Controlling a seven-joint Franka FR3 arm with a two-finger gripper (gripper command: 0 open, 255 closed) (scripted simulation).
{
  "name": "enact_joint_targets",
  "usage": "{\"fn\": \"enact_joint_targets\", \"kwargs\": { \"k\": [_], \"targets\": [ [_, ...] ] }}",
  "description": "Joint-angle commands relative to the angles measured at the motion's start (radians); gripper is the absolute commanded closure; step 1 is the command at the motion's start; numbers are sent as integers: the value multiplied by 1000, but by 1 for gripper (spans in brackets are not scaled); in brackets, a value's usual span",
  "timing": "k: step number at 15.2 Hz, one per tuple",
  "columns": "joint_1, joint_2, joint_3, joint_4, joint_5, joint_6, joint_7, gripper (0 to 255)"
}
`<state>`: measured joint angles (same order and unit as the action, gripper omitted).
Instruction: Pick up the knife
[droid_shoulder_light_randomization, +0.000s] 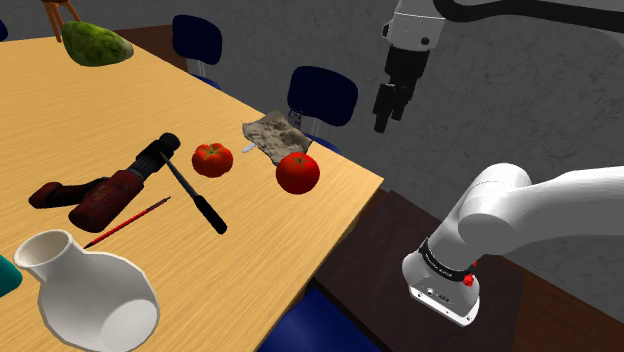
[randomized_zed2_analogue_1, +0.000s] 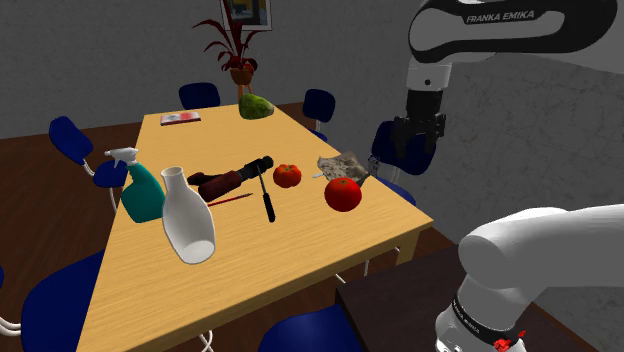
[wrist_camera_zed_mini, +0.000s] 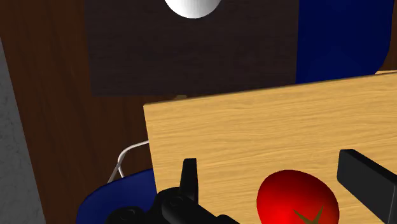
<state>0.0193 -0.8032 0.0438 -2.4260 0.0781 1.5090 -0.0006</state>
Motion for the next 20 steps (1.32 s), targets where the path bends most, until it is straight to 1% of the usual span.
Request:
{"fn": "enact_joint_targets", "kwargs": {
  "k": [1, 6, 11, 16, 20],
  "targets": [
    [0, 0, 0, 0, 0, 0, 0, 0],
    [26, 109, 94, 5, 58, 133, 93, 0],
    [42, 247, 184, 43, 90, 261, 186, 0],
    [48, 407, 271, 115, 87, 377, 284, 0],
    [49, 548, 334, 196, 53, 454, 373, 0]
  ]
}}
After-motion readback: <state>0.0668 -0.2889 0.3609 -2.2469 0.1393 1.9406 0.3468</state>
